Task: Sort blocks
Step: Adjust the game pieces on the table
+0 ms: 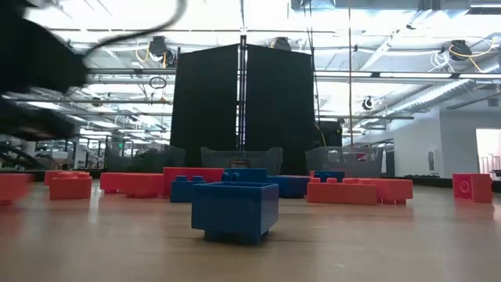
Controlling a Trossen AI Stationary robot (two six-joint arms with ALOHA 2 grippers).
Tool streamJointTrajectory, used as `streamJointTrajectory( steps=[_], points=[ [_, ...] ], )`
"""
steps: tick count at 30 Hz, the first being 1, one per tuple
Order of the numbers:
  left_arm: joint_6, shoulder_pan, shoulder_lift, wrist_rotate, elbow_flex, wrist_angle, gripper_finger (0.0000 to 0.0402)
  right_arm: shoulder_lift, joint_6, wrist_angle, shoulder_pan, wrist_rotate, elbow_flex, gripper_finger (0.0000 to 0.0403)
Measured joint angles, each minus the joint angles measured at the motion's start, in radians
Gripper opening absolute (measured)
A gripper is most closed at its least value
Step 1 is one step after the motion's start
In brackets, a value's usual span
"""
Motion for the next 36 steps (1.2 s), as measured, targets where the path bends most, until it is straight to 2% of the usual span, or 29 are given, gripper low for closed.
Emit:
streamJointTrajectory(
  steps=[3, 7, 10, 13, 16, 18, 21, 25, 27, 29, 32, 36],
  points=[
    [0.087, 0.094, 0.001, -0.009, 0.0, 0.014, 0.0, 0.0, 0.013, -0.001, -0.011, 0.027, 0.0, 0.0256],
    [0.175, 0.204, 0.003, -0.023, 0.004, 0.071, 0.0, 0.0, 0.061, -0.048, -0.026, 0.156, 0.0, 0.0256],
    [0.22, 0.275, 0.009, -0.104, 0.035, 0.119, 0.0, 0.0, 0.111, -0.128, -0.036, 0.228, 0.0, 0.0256],
    [0.269, 0.328, 0.012, -0.236, 0.077, 0.17, 0.0, 0.0, 0.135, -0.191, -0.047, 0.242, 0.0, 0.0256],
    [0.293, 0.372, 0.01, -0.264, 0.148, 0.184, 0.0, 0.0, 0.139, -0.199, -0.055, 0.242, 0.0, 0.0256],
    [0.289, 0.394, 0.003, -0.238, 0.211, 0.125, 0.0, 0.0, 0.142, -0.195, -0.056, 0.24, 0.0, 0.0256],
    [0.286, 0.394, -0.038, -0.24, 0.32, -0.063, 0.0, 0.0, 0.141, -0.192, -0.054, 0.238, 0.0, 0.0256],
    [0.178, 0.365, -0.098, -0.359, 0.39, -0.383, 0.0, 0.0, 0.138, -0.188, -0.051, 0.238, 0.0, 0.0256],
    [0.073, 0.367, -0.127, -0.428, 0.373, -0.531, 0.0, -0.001, 0.138, -0.181, -0.05, 0.237, 0.0, 0.0256],
    [-0.023, 0.37, -0.149, -0.453, 0.318, -0.647, 0.0, -0.001, 0.137, -0.179, -0.048, 0.239, 0.0, 0.0256],
    [-0.131, 0.366, -0.211, -0.439, 0.176, -0.644, 0.0, -0.001, 0.137, -0.18, -0.044, 0.259, 0.0, 0.0256],
    [-0.267, 0.353, -0.332, -0.407, -0.047, -0.538, 0.0, -0.001, 0.132, -0.18, -0.037, 0.273, 0.0, 0.0256]
  ],
)
